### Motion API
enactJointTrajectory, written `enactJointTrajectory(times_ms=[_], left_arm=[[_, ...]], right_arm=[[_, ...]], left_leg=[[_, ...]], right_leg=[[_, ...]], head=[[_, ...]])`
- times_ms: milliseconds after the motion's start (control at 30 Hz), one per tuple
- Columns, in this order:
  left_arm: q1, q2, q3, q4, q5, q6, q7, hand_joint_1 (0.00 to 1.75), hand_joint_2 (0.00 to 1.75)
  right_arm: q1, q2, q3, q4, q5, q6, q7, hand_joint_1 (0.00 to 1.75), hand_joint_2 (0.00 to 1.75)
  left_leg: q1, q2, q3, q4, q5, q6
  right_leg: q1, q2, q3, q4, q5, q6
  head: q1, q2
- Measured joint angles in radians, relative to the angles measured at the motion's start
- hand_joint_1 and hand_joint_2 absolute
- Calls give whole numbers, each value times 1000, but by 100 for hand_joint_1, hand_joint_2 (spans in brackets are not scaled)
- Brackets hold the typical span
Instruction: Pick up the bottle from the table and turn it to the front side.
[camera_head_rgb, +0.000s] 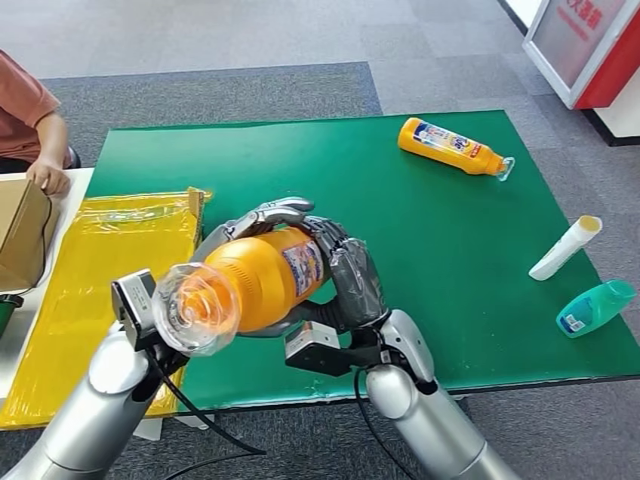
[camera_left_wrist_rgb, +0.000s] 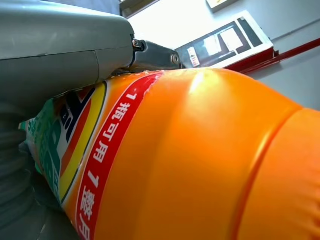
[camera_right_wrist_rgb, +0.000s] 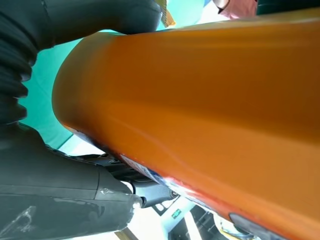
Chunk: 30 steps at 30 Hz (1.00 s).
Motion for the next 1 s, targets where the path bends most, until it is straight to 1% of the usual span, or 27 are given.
enactJointTrajectory(times_ms=[367,500,600,700,733,767,800,867,900,933,1000], left_arm=[[3,12,1,19,-18,3,0,175,175],[9,12,3,19,-37,23,-8,175,175],[39,14,16,11,-23,40,-41,175,175],[99,19,46,-19,-22,64,-89,175,175],[124,19,61,-31,-47,94,-104,175,175],[155,19,83,-48,-102,153,-122,175,175],[192,20,112,-69,-197,241,-142,175,175],[274,20,179,-122,-486,458,-163,175,175],[313,20,212,-147,-651,560,-158,175,175],[349,19,241,-169,-806,647,-141,175,175],[407,17,286,-200,-1055,774,-85,170,175]], right_arm=[[2,8,-5,39,0,13,8,174,175],[3,10,-9,41,-7,19,10,2,175],[14,11,-18,43,-44,38,19,0,175],[45,11,-51,46,-104,51,33,0,175],[59,11,-66,44,-127,50,36,0,175],[77,11,-85,36,-155,46,37,0,175],[100,11,-110,22,-181,41,38,0,175],[151,11,-172,-21,-218,29,36,0,175],[175,10,-204,-48,-227,24,35,0,175],[197,10,-233,-79,-231,19,35,0,175],[231,10,-284,-143,-235,12,33,0,175]], left_leg=[[0,0,0,0,0,0],[0,0,0,0,0,0],[0,0,0,0,0,0],[0,0,-1,0,0,0],[0,0,-1,0,-1,0],[0,0,-1,0,-1,0],[0,0,-1,0,-2,0],[0,0,-1,0,-3,0],[0,0,-1,0,-3,0],[0,0,-1,0,-3,0],[0,0,-1,0,-4,0]], right_leg=[[0,0,0,0,0,0],[0,0,0,0,0,0],[0,0,0,0,0,0],[0,0,0,0,-1,0],[0,0,0,0,-1,0],[0,0,0,0,-1,0],[0,0,0,0,-1,0],[0,0,0,0,-3,0],[0,0,0,0,-3,0],[0,0,0,0,-4,0],[0,0,0,0,-4,-1]], head=[[0,0],[0,0],[0,0],[0,0],[0,0],[0,0],[0,0],[0,0],[0,0],[0,0],[0,0]])
